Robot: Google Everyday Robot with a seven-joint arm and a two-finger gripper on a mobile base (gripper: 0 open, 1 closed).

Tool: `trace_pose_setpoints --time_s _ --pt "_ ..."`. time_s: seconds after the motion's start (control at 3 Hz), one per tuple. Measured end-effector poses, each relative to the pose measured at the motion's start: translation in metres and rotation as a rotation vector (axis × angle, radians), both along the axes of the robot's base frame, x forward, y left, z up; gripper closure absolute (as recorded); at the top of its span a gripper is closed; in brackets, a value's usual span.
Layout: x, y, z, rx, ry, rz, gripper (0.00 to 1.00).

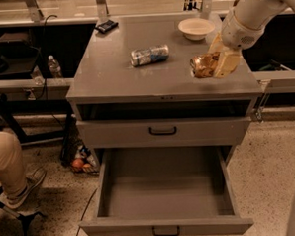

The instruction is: Place orange can into middle drawer

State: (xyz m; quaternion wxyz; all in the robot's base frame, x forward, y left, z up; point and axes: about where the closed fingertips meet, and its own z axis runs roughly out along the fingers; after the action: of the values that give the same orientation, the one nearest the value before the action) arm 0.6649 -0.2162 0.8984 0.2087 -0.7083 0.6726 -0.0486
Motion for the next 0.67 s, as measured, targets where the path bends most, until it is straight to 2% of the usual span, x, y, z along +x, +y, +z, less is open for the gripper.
trace_pose_setpoints --time_s 0.33,0.67 --pt "-0.039 0.018 0.004 0.022 0.014 0.018 1.00" --pt "-0.108 0.057 -0.006 0.064 0.069 0.023 1.00"
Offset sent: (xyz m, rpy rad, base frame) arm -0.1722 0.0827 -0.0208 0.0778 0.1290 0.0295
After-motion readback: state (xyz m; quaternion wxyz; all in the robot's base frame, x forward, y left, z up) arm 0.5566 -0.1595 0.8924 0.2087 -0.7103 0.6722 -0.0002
